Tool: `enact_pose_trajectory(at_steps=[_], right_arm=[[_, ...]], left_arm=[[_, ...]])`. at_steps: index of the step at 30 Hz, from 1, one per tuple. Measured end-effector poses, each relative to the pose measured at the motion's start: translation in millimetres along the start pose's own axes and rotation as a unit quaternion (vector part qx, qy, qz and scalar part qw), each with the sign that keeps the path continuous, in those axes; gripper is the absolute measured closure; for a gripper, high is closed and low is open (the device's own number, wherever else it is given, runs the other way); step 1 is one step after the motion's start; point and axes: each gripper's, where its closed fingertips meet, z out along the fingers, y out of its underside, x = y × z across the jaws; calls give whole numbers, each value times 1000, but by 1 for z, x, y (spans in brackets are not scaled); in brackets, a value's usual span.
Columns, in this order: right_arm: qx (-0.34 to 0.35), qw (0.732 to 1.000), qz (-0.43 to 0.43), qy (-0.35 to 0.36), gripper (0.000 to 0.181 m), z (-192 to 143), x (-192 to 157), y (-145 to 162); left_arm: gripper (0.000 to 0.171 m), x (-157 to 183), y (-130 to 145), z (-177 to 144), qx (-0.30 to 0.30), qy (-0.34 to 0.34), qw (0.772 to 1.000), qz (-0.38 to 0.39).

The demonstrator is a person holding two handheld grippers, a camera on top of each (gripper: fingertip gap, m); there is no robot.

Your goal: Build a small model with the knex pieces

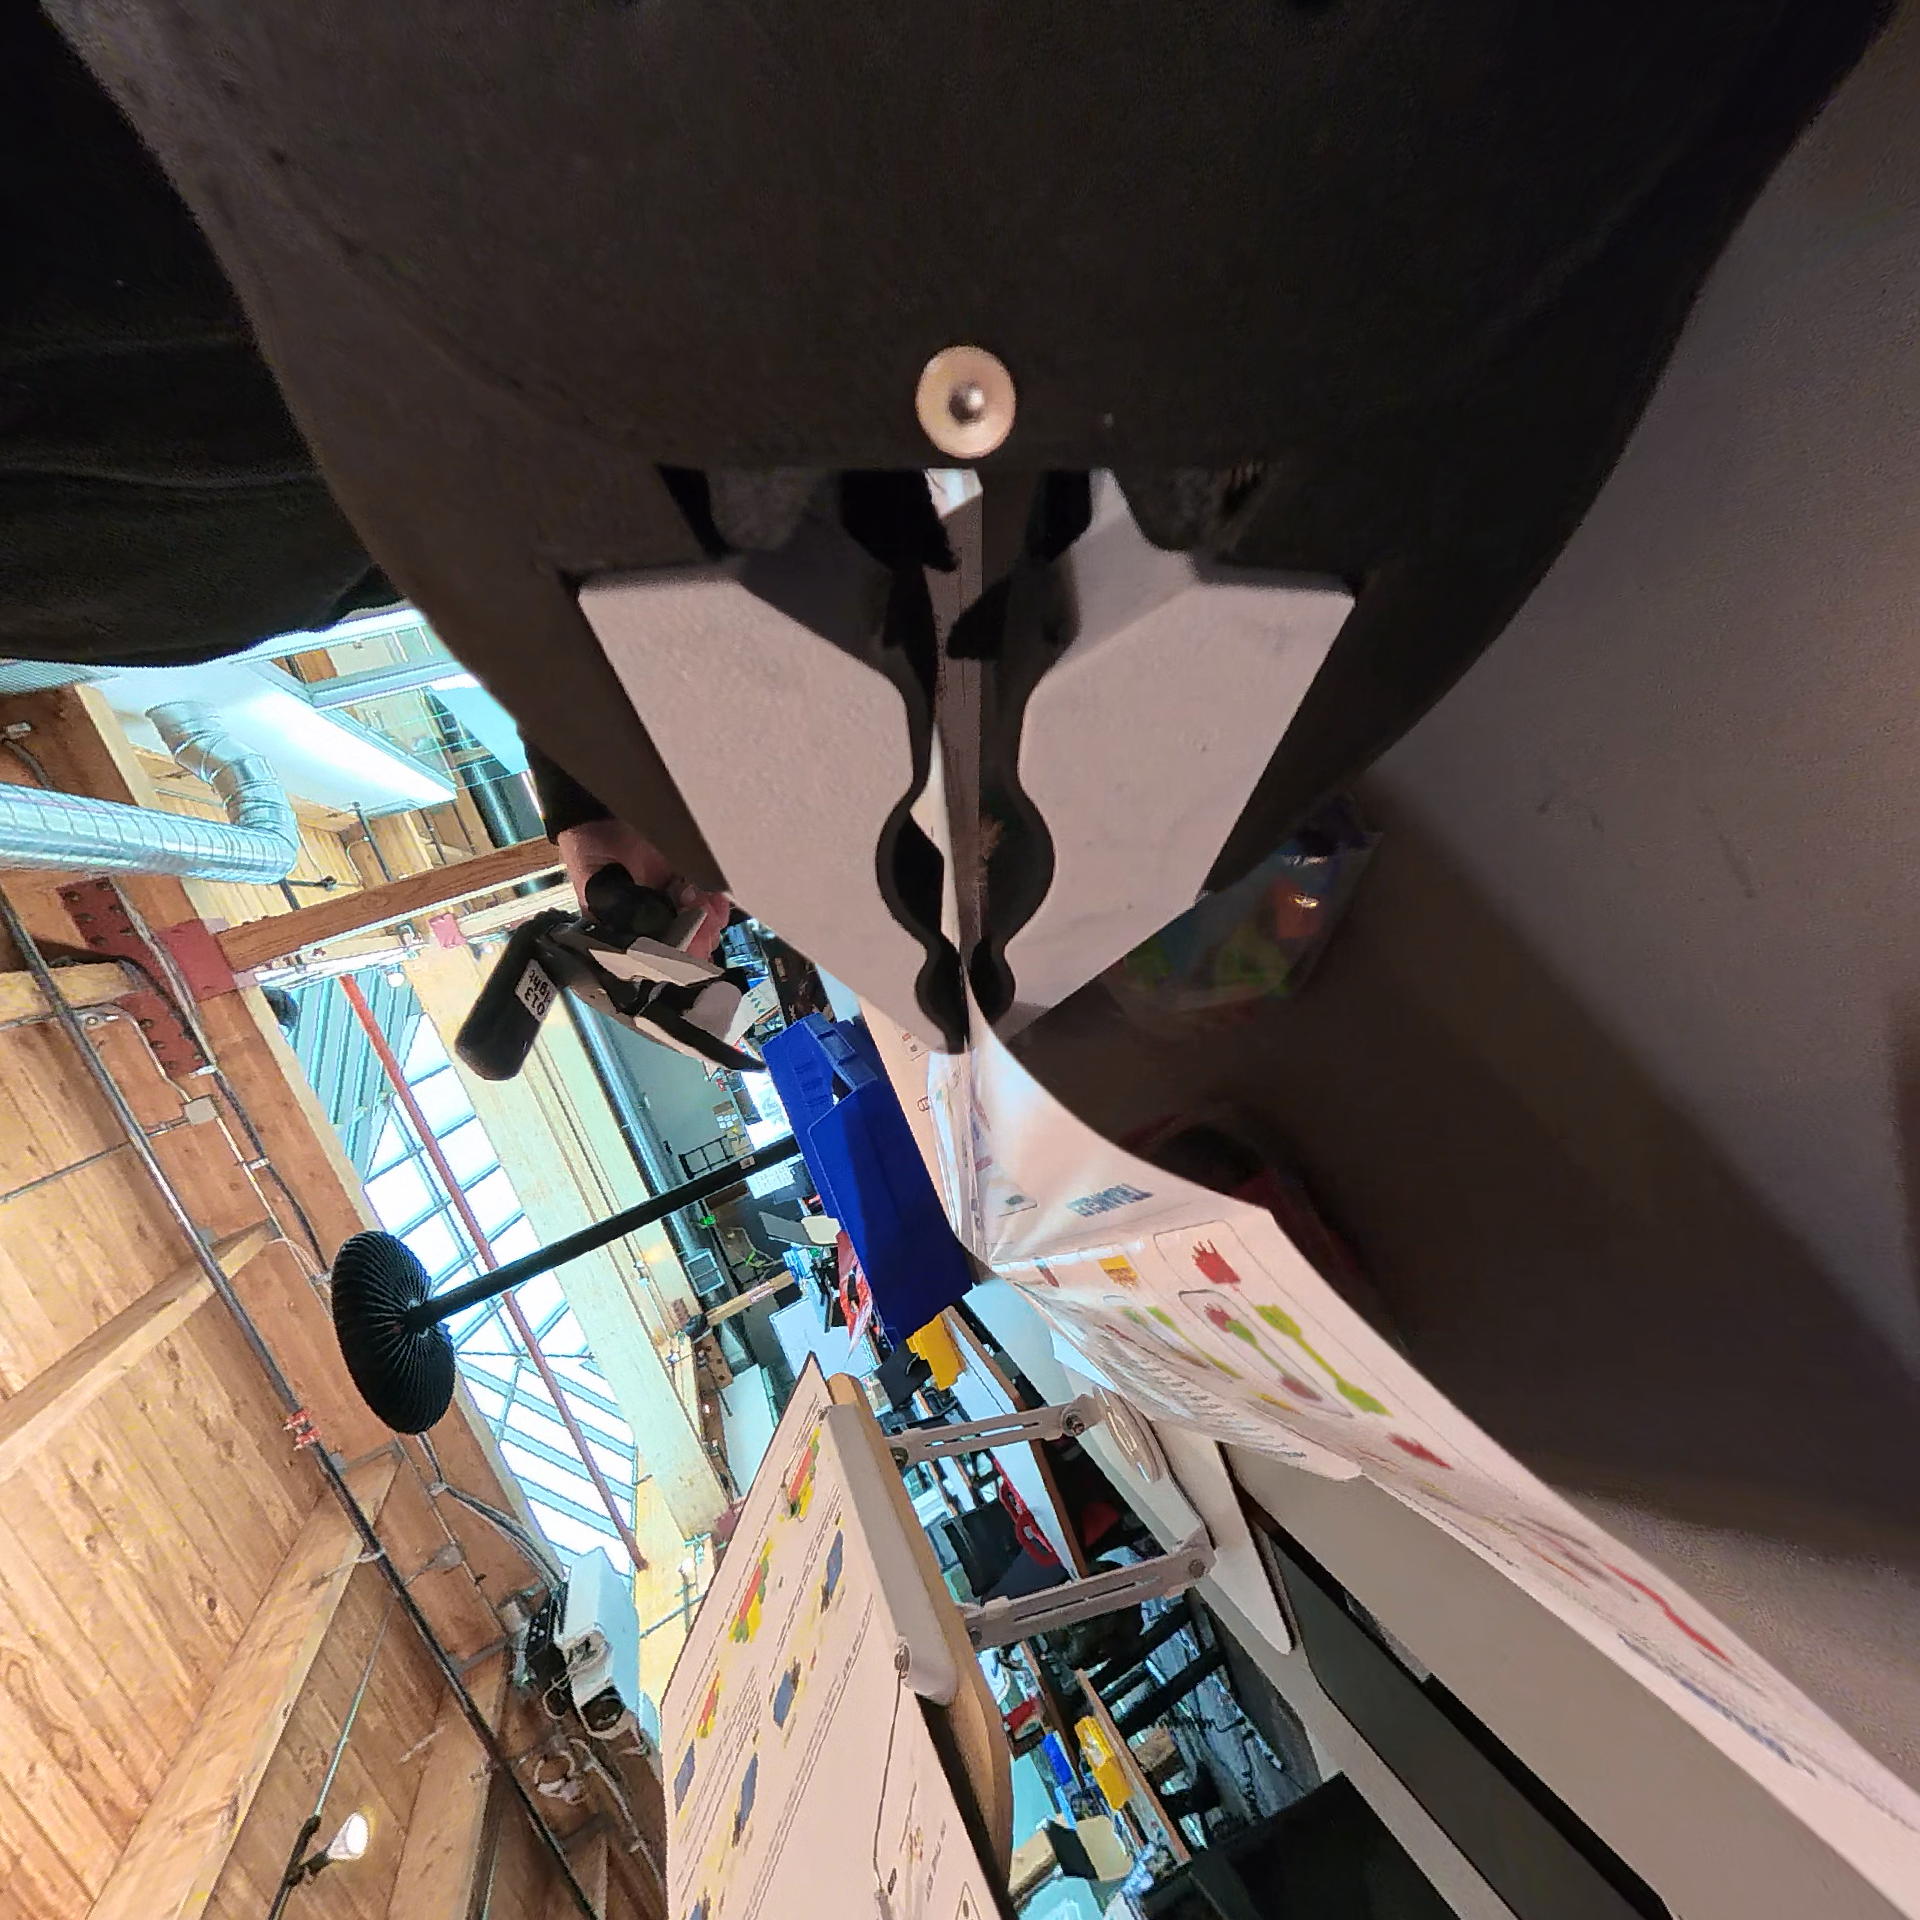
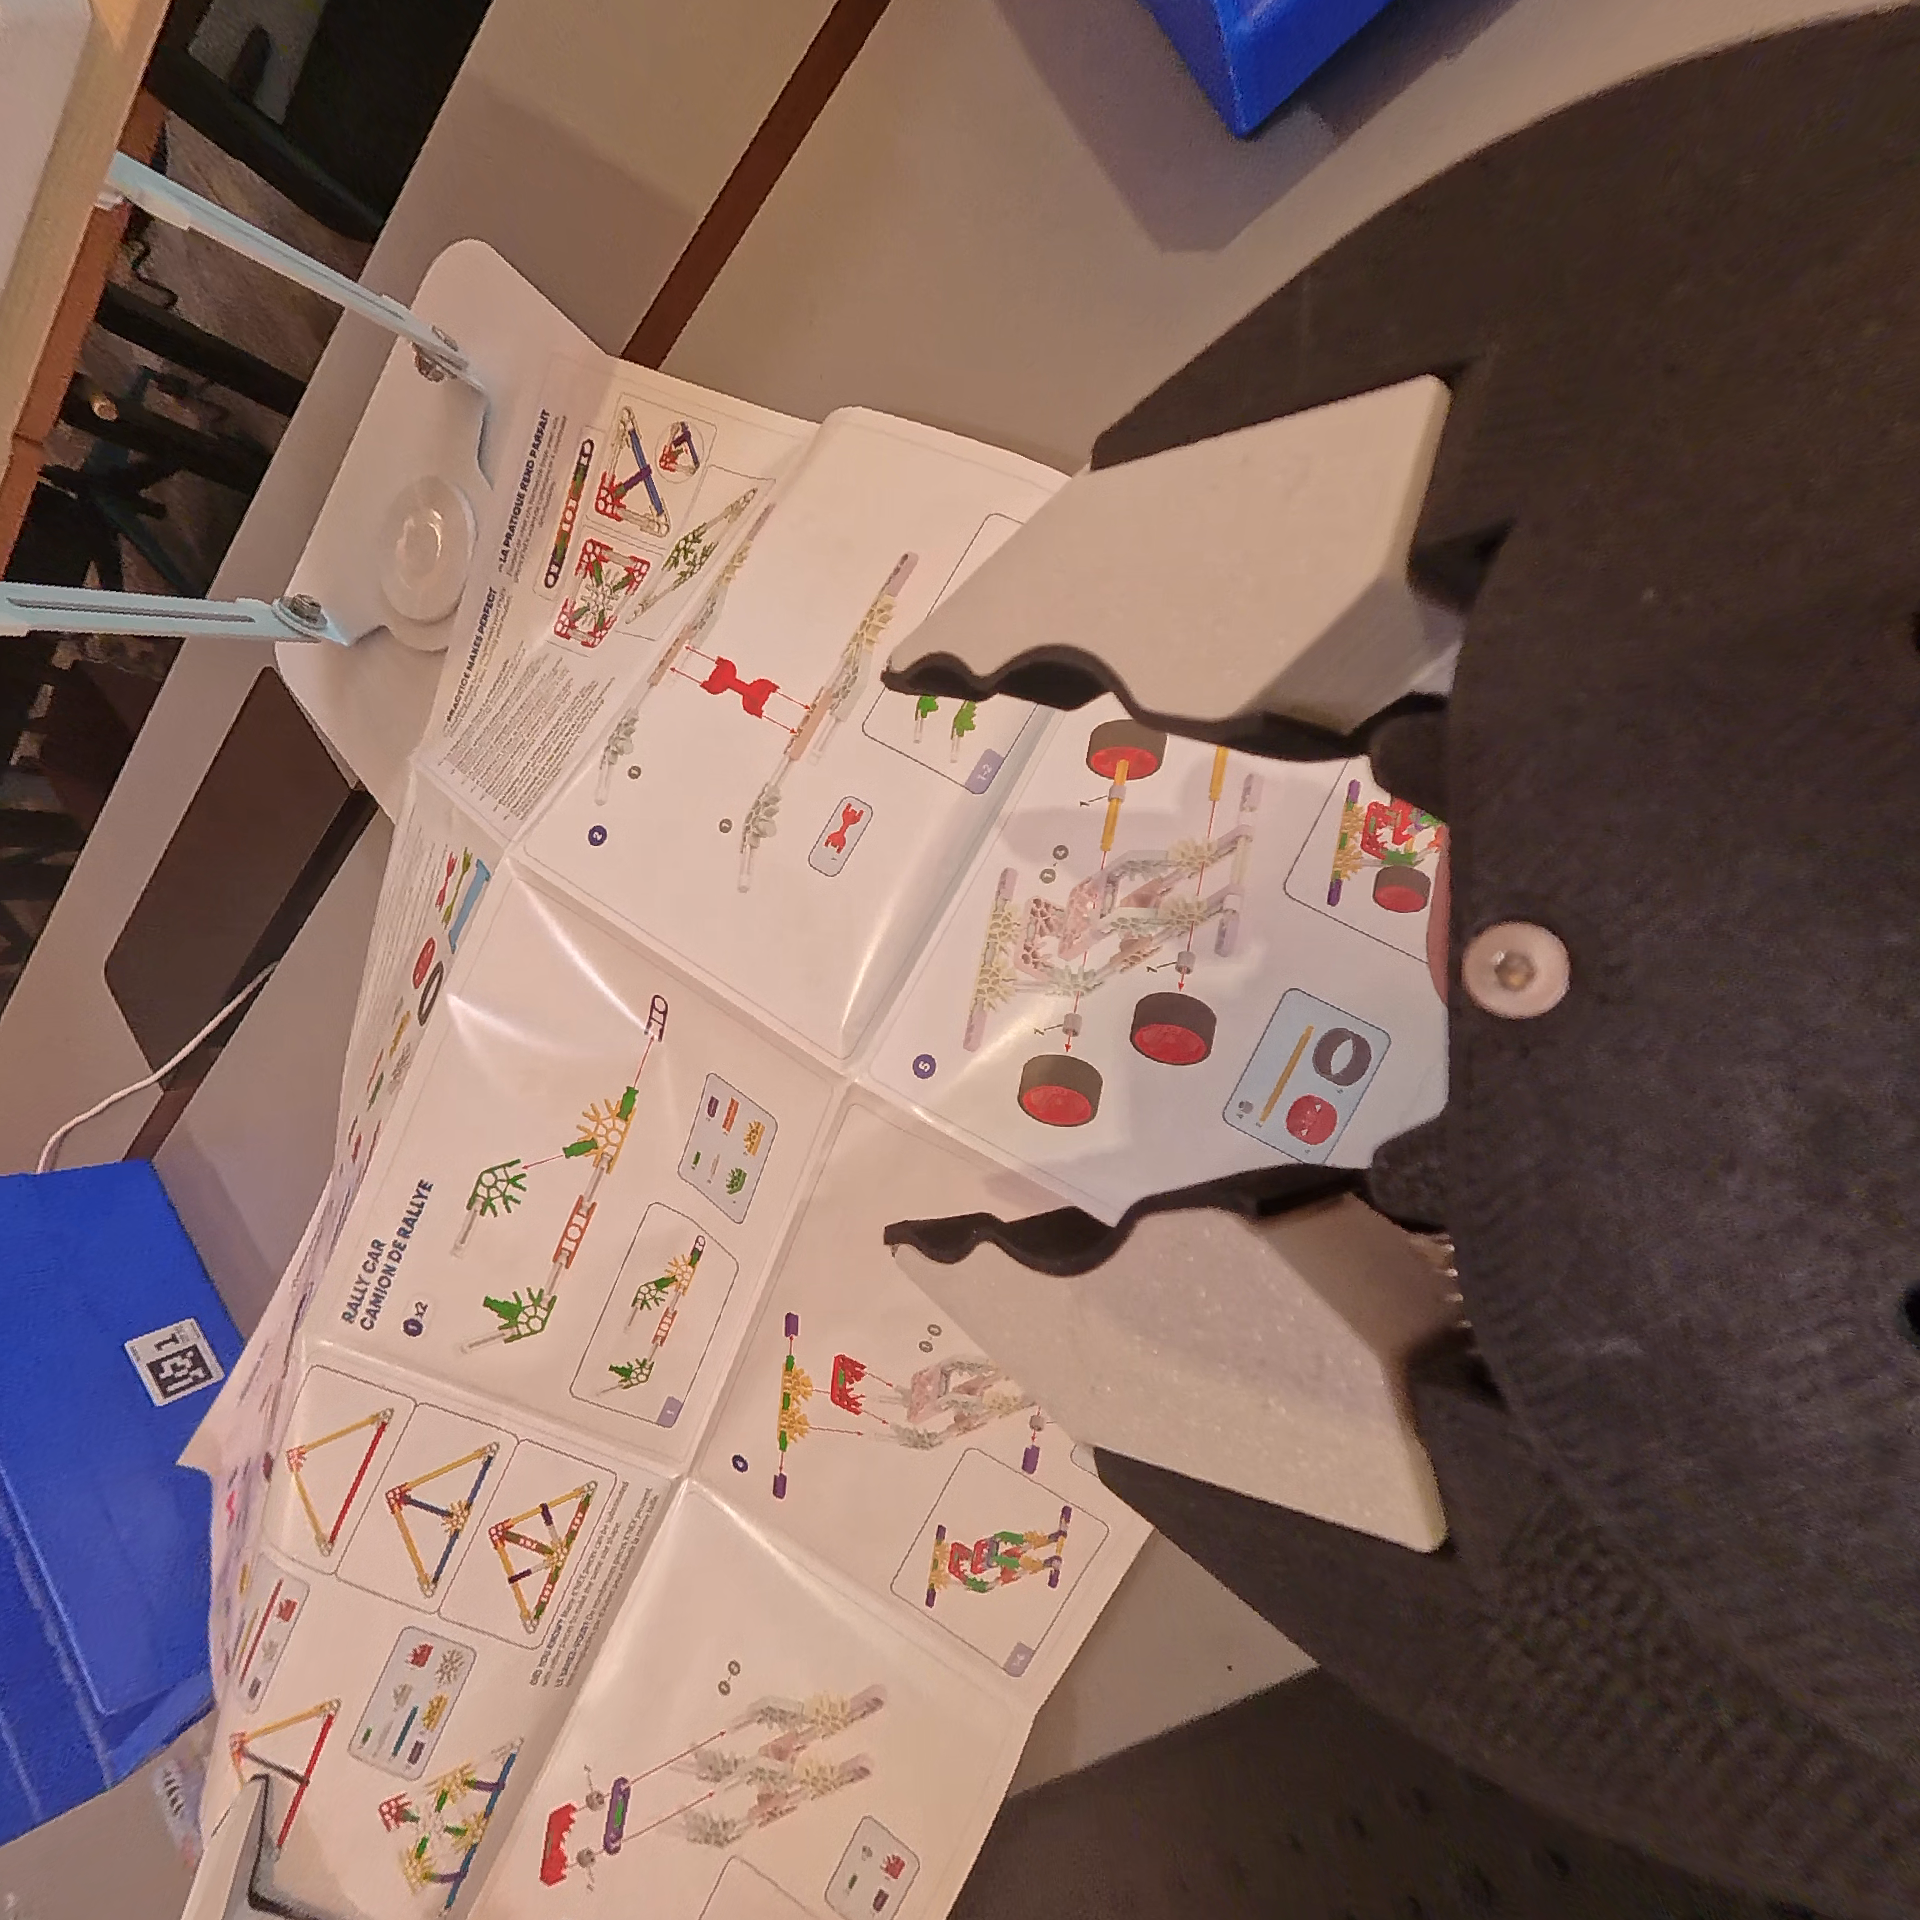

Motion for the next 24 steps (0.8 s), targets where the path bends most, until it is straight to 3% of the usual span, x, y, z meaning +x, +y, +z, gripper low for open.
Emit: enact_pose_trajectory(at_steps=[5, 10, 17, 21, 24], right_arm=[[2, 1000, 1, -7, 83, 5, -1, -1], [4, 999, -27, -42, 82, 26, -29, -11], [21, 990, -115, -77, 85, 79, -68, -57], [36, 991, -105, -81, 103, 121, -68, -81], [-3, 991, -93, -95, 132, 156, -67, -69]], left_arm=[[171, -1, 2, -3, -3, -4, 1000, -1], [171, 4, 10, -2, -26, -1, 1000, 11], [171, 18, 26, 3, -75, 14, 996, 35], [171, 17, 33, 5, -91, 14, 995, 38], [171, 19, 37, 5, -99, 19, 994, 47]])
